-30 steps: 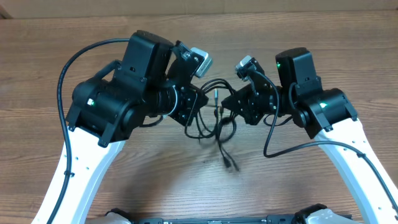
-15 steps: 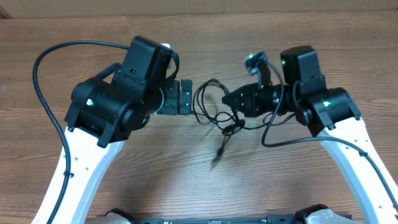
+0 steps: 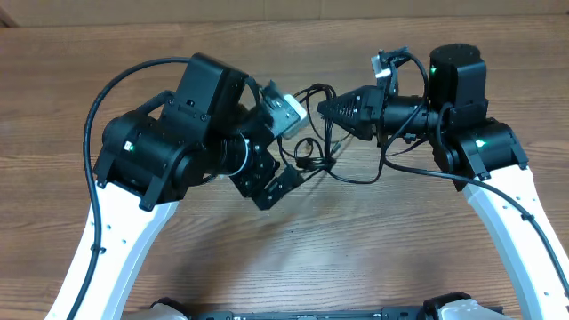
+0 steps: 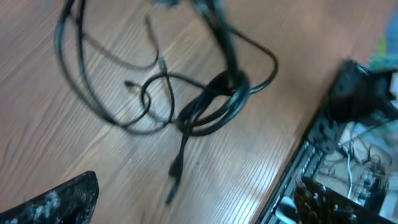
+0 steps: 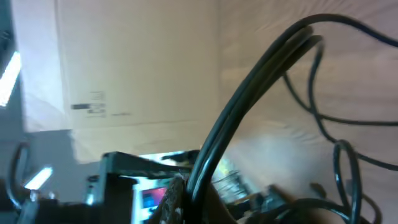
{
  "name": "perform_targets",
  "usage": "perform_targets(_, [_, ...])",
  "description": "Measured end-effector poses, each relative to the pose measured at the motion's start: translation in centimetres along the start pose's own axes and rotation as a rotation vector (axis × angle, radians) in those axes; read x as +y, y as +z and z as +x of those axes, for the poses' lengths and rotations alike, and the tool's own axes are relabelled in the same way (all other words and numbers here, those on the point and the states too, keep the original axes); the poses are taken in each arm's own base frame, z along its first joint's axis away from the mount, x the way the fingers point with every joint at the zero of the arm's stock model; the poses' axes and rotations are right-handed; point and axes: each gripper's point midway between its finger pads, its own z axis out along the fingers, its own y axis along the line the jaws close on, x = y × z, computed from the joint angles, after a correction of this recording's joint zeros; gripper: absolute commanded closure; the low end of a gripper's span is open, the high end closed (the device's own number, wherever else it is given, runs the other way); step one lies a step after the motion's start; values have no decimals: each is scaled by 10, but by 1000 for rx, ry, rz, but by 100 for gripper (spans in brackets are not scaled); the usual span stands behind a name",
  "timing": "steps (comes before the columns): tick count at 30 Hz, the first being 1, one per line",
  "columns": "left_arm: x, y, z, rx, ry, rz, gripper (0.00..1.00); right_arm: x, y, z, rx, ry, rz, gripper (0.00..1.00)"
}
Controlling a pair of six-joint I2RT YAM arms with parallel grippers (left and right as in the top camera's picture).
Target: Untangle cables
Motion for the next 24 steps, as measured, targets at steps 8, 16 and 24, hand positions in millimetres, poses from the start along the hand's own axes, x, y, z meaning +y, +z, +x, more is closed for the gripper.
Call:
perform_targets(8, [-9, 1, -2, -15, 107, 53, 0, 36, -3, 10, 96, 87, -132, 96])
perform_targets(16, [-18, 17, -8, -16, 139, 167, 22, 47, -5, 17, 152, 134, -166, 96])
perform_targets(24, [-20, 19, -14, -39, 161, 189, 57, 48, -6, 19, 168, 145, -169, 96])
